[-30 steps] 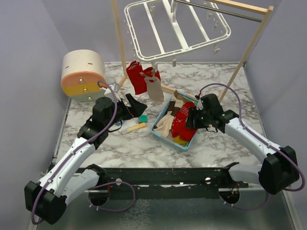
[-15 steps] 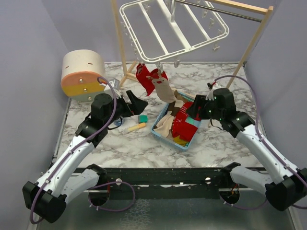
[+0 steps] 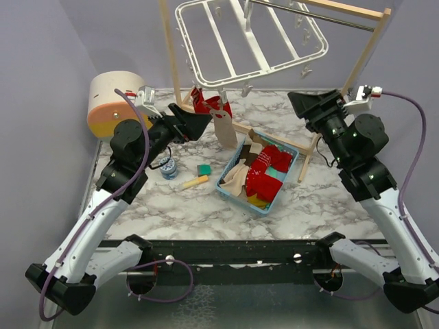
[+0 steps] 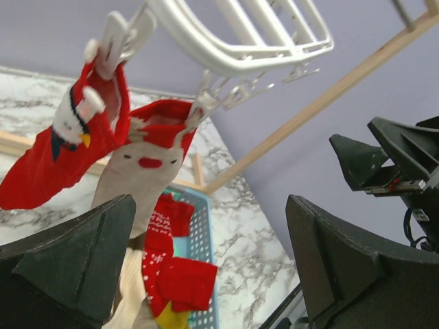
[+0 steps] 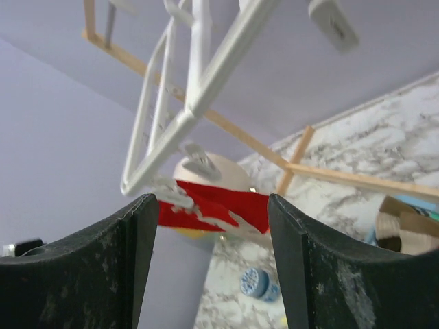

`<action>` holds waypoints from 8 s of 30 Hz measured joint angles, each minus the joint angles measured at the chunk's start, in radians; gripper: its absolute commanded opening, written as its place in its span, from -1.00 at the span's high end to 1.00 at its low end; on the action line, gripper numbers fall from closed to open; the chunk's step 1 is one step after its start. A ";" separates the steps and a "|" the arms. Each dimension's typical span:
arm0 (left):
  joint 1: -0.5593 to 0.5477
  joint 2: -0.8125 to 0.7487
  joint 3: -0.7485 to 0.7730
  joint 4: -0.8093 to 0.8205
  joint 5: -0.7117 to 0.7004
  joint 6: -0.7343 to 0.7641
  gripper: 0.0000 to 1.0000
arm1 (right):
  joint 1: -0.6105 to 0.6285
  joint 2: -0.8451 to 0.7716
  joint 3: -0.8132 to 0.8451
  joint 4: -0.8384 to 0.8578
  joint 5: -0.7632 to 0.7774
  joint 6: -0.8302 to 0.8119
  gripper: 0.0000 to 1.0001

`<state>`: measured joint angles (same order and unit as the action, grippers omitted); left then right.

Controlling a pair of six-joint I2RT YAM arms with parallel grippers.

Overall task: Clip the socks to the hanger
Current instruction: Rotate the hanger at the clothesline.

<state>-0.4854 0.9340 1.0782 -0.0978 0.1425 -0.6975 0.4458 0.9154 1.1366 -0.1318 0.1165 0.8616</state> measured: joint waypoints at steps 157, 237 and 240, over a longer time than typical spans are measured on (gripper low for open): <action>0.025 0.554 0.309 0.385 0.040 -0.674 0.41 | -0.108 0.245 0.195 0.055 -0.190 0.417 0.27; 0.301 0.636 0.350 0.591 0.531 -0.988 -0.25 | -0.105 0.080 0.180 0.003 -0.037 0.269 -0.36; 0.301 0.596 0.307 0.590 0.531 -0.983 -0.27 | -0.105 0.057 0.180 -0.052 -0.046 0.214 -0.36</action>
<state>-0.1844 1.5299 1.3853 0.4923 0.6731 -1.6806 0.3408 0.9722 1.3163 -0.1837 0.0704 1.0760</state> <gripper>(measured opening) 0.623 0.678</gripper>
